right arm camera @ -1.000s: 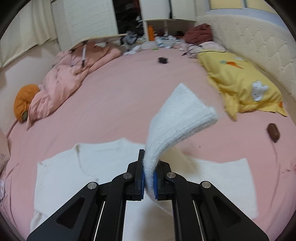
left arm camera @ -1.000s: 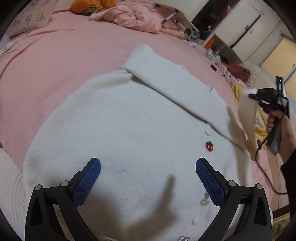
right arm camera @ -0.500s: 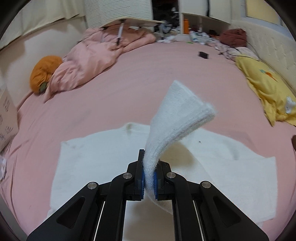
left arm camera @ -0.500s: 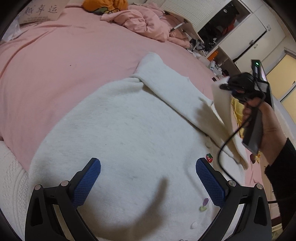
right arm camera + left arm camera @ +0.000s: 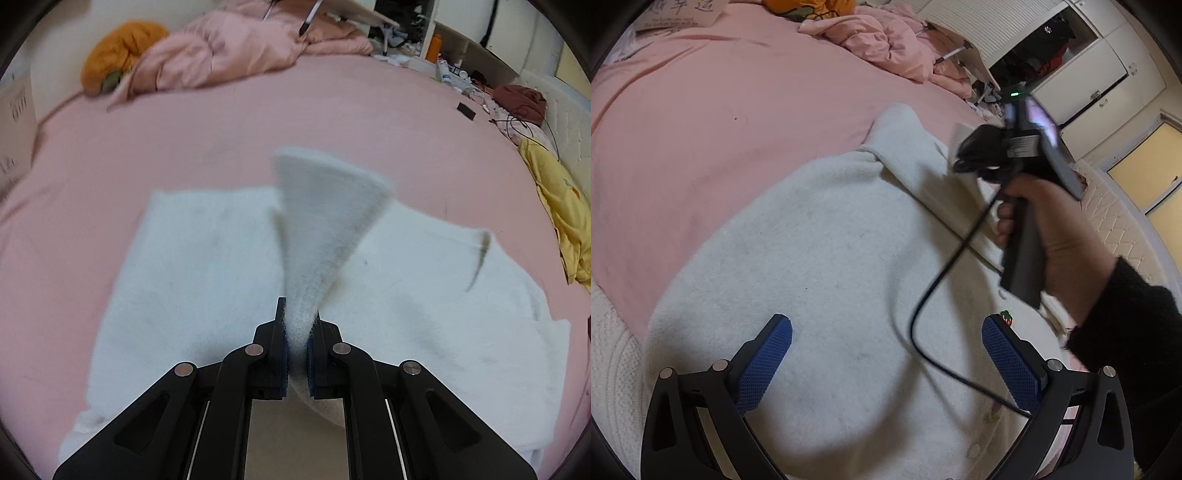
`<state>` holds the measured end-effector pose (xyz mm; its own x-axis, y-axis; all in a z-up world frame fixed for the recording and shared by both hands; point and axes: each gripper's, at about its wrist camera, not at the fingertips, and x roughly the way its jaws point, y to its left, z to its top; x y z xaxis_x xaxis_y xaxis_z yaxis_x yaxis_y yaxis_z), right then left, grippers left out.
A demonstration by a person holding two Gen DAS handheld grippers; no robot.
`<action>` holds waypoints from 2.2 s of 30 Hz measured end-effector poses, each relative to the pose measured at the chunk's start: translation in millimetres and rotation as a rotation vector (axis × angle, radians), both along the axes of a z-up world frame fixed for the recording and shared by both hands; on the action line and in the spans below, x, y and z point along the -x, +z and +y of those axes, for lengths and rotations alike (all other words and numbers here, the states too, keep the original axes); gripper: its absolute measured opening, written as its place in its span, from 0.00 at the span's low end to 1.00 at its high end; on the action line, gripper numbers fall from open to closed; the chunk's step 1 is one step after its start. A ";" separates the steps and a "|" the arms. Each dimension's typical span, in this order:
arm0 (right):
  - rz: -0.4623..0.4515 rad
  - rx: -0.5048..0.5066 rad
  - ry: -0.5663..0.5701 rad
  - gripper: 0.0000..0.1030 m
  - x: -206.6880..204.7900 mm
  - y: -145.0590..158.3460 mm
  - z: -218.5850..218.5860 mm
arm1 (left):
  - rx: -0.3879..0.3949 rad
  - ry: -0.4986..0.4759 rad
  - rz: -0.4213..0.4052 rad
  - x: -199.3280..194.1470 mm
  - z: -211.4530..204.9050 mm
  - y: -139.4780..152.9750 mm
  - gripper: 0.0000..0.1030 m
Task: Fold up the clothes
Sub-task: 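Lift the held sleeve with the right tool and lay it across the body, then open the right tool and pull it back above the cardigan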
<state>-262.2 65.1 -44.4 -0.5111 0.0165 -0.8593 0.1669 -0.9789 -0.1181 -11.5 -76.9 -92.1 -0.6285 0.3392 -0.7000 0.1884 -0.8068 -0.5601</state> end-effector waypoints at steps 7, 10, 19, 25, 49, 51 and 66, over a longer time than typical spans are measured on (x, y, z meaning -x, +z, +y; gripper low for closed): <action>0.037 -0.023 0.085 0.11 -16.4 -1.5 -11.3 | -0.005 -0.002 -0.004 3.2 0.1 -1.0 1.00; 0.079 0.015 0.131 0.10 -30.1 6.9 -16.0 | -0.004 0.000 -0.003 3.6 0.3 -0.9 1.00; 0.017 -0.001 0.288 0.39 -38.9 -6.7 -43.1 | -0.029 0.010 0.001 1.9 -3.2 -1.5 1.00; -0.073 0.477 0.331 0.75 -57.6 33.6 -9.4 | -0.026 0.055 0.018 -6.1 -11.1 4.9 1.00; 0.103 0.390 -0.408 0.66 -62.2 27.7 326.4 | -0.449 -1.255 -0.155 169.1 122.8 59.3 1.00; 0.123 0.359 -0.370 0.66 -63.9 28.1 320.4 | -0.333 -1.079 -0.114 192.3 108.8 56.3 1.00; 0.182 0.127 -0.295 0.66 -74.0 -0.1 279.4 | 0.673 -0.341 0.032 233.1 104.4 13.5 1.00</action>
<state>-188.3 344.5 -44.5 -0.6449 0.0855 -0.7595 -0.1374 -0.9905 0.0052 -244.5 27.5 -78.6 -0.5891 0.0237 -0.8077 -0.1407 -0.9873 0.0736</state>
